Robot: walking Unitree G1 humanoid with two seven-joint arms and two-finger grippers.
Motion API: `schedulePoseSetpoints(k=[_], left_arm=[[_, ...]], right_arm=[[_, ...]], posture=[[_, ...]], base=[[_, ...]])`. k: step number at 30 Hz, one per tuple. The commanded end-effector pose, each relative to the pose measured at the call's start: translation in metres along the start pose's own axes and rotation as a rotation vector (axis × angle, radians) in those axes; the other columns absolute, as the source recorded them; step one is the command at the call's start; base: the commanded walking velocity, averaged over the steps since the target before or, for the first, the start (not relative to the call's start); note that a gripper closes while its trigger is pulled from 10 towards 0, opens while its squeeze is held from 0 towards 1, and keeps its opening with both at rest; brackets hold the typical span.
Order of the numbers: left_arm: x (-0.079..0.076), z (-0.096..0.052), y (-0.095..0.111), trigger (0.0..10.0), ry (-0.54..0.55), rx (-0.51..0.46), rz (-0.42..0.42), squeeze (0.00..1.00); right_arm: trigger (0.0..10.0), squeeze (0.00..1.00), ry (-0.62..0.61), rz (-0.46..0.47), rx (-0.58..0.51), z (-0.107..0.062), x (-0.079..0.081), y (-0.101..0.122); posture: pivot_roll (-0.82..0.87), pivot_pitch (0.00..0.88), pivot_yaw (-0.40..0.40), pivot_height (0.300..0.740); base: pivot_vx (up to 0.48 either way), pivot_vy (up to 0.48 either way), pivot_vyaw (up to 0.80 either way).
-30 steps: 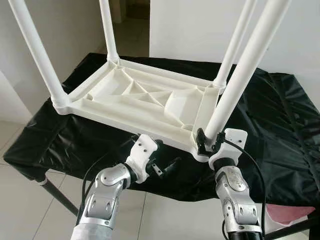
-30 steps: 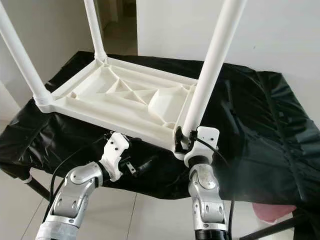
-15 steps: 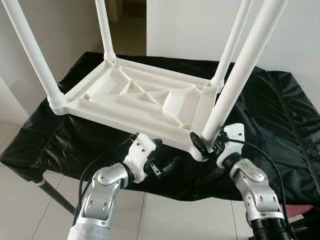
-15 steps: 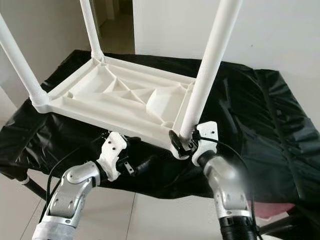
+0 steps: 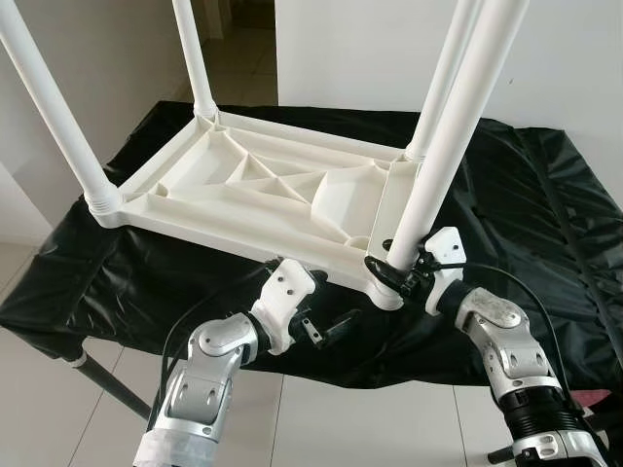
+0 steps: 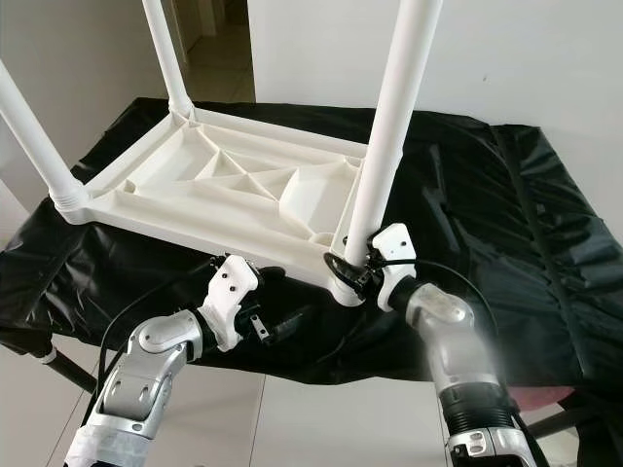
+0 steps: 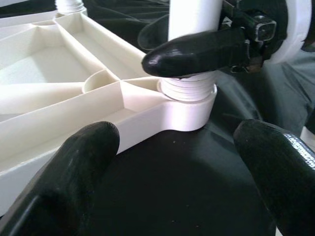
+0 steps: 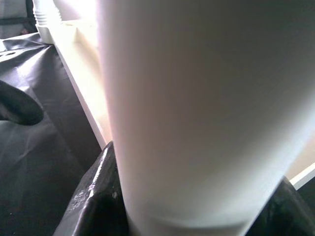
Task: Building children table
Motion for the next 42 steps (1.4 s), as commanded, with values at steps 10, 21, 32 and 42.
schedulePoseSetpoints(k=[10,21,32,42], left_arm=[[0.009,0.002,-0.003,10.0,0.11,0.021,-0.009,0.0],[0.01,0.002,-0.005,10.0,0.115,0.022,-0.014,0.0],[0.012,0.006,-0.005,10.0,0.088,0.018,-0.006,0.0],[0.008,0.009,-0.003,10.0,0.062,0.008,-0.008,0.0]], right_arm=[[10.0,0.0,-0.03,0.069,0.012,0.001,0.01,-0.015],[10.0,0.0,-0.265,0.13,-0.034,-0.001,0.0,-0.013],[10.0,0.0,-0.77,0.211,-0.131,-0.024,-0.005,-0.014],[10.0,0.0,-0.846,0.272,-0.168,-0.024,0.005,-0.011]], posture=[[-0.02,0.053,-0.021,0.74],[-0.02,0.044,-0.021,0.74],[-0.06,0.042,0.013,0.74],[-0.07,0.041,0.025,0.74]], base=[[0.0,0.0,0.0],[0.0,0.0,0.0],[0.0,0.0,0.0],[0.0,0.0,0.0]])
Point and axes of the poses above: a point about 5 cm out from each wrist's last joint towards the gripper, its own z axis pointing out of the wrist towards the gripper, its own y axis along the axis of the wrist's last joint, x = y × z, the point moved 5 cm from there along z, pointing out of the wrist towards the gripper, and after that the axes turned 13 degrees about z, right-handed, at the moved point
